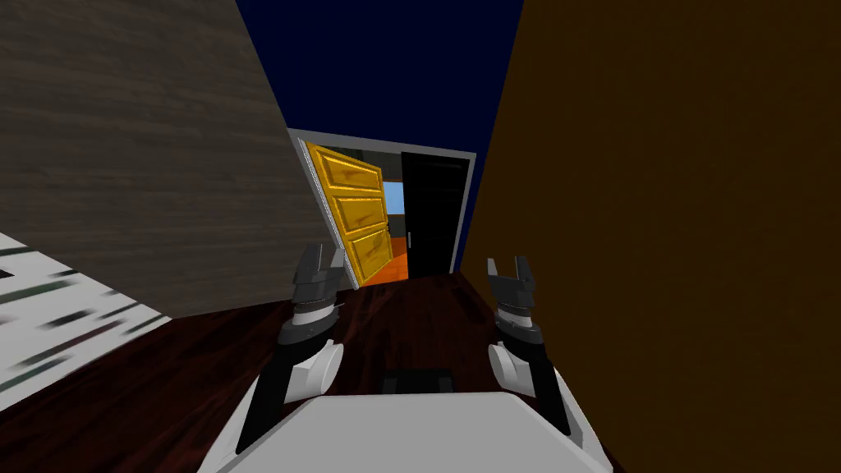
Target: Push the door open
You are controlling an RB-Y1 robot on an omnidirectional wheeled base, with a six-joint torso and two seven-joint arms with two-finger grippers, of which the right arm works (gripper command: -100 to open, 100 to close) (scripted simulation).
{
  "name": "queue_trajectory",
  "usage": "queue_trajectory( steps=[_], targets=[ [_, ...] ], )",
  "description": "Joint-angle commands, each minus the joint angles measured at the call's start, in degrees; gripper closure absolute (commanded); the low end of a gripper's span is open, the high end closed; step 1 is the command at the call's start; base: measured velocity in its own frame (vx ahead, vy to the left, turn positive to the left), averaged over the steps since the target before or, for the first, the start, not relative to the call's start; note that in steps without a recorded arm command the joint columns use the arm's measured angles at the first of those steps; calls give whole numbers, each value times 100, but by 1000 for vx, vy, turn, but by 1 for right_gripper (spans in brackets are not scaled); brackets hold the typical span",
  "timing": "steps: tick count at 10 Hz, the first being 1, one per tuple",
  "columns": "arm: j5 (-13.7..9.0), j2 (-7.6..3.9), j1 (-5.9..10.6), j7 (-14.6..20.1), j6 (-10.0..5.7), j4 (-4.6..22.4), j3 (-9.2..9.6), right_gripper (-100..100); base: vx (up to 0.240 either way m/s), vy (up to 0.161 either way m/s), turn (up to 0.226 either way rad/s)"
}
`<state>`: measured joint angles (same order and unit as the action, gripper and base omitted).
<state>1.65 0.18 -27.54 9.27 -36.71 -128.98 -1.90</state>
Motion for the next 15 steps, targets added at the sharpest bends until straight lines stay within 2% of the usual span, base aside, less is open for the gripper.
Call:
queue_trajectory(
  steps=[1, 2, 6, 9, 15],
  targets=[
    [-99, -60, 45, 104, -33, 160, 1, -100, 64, 8, 113],
    [-131, -76, 59, 137, -43, 211, 1, -100, 110, 14, 107],
    [-488, -236, 223, 512, -162, 788, 4, -100, 164, 9, 169],
    [-658, -291, 300, 690, -218, 1063, 5, -100, 111, -8, 101],
    [-1171, -421, 534, 1227, -388, 1891, 9, -100, 119, -3, 165]
  ],
)
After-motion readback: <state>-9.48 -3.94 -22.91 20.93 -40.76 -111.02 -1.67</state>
